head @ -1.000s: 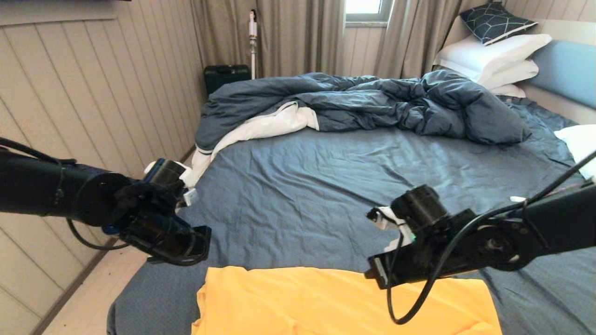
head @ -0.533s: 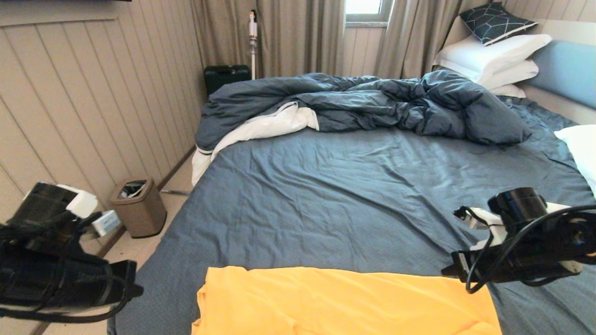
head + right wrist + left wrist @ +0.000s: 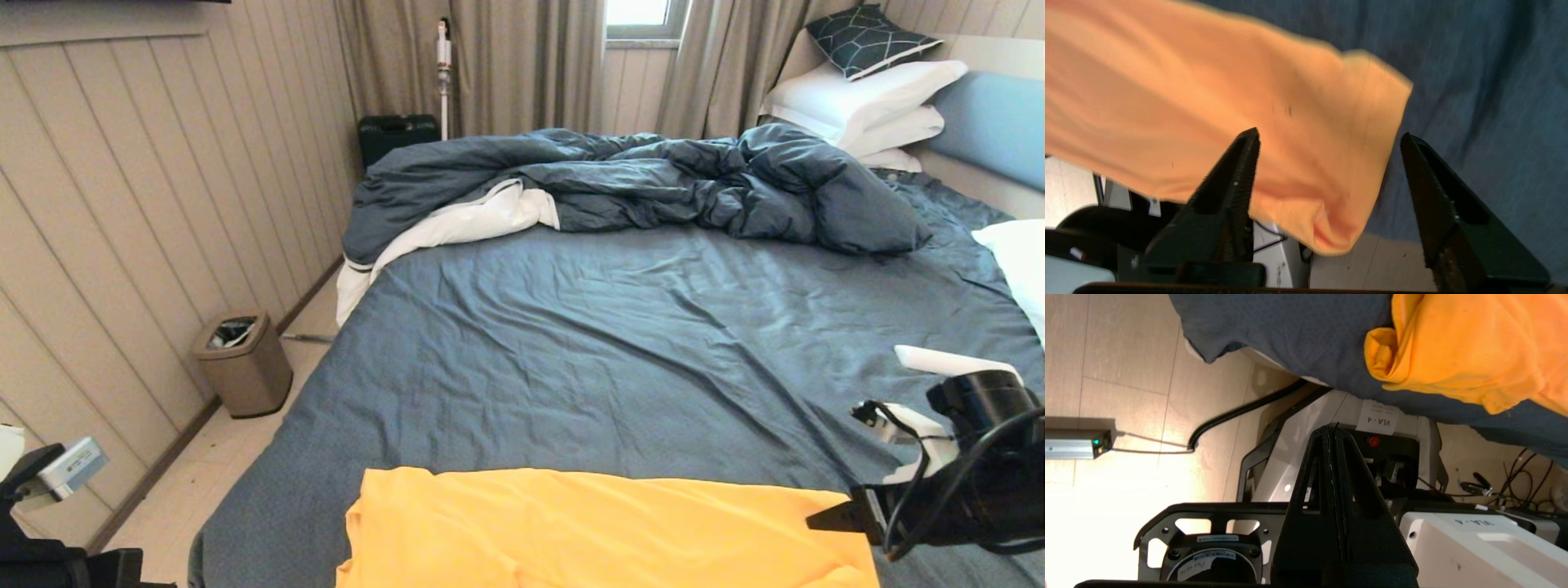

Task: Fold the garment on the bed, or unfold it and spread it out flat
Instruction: Fold the yellow T-shirt

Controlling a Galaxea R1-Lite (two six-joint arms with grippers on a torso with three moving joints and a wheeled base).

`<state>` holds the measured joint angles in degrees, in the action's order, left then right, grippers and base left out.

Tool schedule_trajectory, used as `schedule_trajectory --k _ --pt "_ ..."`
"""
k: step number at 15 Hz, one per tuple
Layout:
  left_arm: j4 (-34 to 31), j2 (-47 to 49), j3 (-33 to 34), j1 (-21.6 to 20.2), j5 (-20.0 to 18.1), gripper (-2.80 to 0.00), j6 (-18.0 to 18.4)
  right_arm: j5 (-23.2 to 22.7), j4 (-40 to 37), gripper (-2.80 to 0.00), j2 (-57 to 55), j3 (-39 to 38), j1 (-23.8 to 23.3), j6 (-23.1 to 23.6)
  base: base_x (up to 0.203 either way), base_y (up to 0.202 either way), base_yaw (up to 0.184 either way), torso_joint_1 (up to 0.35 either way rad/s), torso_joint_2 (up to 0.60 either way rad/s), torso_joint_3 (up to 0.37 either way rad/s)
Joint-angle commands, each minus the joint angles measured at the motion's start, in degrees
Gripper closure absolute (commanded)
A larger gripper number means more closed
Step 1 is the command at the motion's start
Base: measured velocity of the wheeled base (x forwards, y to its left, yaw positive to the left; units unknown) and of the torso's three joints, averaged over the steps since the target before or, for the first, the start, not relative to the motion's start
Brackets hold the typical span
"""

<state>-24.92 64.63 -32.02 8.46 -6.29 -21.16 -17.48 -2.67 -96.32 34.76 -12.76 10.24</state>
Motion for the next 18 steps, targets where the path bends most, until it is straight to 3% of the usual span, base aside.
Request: schedule_trajectory --k 1,9,17,18 --pt "-0.13 -0.52 0.04 -0.02 -0.39 0.00 -0.11 -0.21 -0.02 -2.80 1.39 -1.51 -0.71 0.12 0.000 0.000 0.000 0.000 0.00 0.000" --pt "0.04 -0.97 -0.03 -0.02 -2.41 0.00 -0.19 -1.51 3.99 -2.80 -3.82 -3.27 -0.51 0.74 0.000 0.000 0.000 0.000 0.00 0.000" --pt "1.01 -1.26 -1.00 -0.02 -3.73 0.00 -0.19 -1.47 5.94 -2.80 -7.65 -2.15 4.14 -1.37 0.000 0.000 0.000 0.000 0.00 0.000" --pt "1.01 -1.24 -0.85 -0.02 -3.75 0.00 -0.19 -1.42 5.92 0.00 -7.48 -2.24 4.14 -1.37 0.000 0.000 0.000 0.000 0.00 0.000"
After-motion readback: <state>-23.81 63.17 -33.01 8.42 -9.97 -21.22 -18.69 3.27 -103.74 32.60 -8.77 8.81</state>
